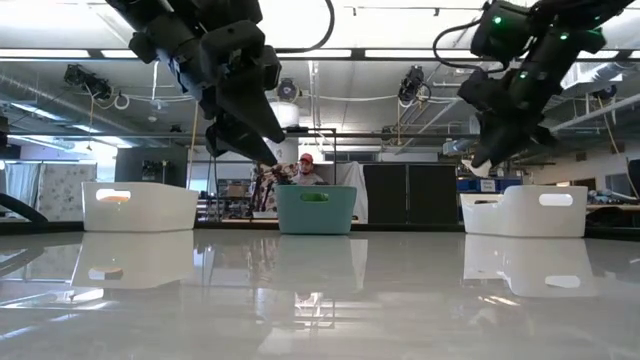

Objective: Sort produce into baskets
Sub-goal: Put the top white garlic into the right white bin, then put the white garlic into the right white bin

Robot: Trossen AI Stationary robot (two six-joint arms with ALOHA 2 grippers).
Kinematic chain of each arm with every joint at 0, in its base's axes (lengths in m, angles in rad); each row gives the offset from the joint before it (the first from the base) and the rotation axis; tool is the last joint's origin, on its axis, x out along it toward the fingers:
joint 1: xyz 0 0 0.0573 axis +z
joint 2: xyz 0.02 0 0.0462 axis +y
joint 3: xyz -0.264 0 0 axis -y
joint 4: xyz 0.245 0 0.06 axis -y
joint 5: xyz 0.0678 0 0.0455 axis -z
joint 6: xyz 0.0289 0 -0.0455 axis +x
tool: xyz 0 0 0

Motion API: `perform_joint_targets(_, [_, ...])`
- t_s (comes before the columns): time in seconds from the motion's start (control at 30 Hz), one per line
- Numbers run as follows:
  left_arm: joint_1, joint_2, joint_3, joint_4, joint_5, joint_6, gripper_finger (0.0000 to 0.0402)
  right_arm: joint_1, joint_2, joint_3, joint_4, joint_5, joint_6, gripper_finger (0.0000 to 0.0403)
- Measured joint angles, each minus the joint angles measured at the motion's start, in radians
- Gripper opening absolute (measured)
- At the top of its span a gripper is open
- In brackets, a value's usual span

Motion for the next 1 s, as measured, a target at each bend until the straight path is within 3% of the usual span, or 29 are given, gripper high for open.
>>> perform_joint_targets(0.2, [0.000,0.000,0.000,0.001,0.000,0.001,0.0252,-0.178,0.001,0.032,-0.019,0.043,-0.108,0.0092])
perform_joint_targets(0.47, [0.000,0.000,0.000,0.001,-0.030,-0.003,0.0252,-0.343,0.002,0.032,-0.022,0.173,-0.116,0.0102])
perform_joint_targets(0.8, [0.000,0.001,0.000,0.046,-0.050,-0.007,0.0252,-0.418,0.002,0.032,-0.058,0.241,-0.134,0.0192])
perform_joint_targets(1.0, [0.000,0.001,0.000,0.064,-0.148,0.046,0.0252,-0.420,0.002,0.032,-0.032,0.237,-0.157,0.0237])
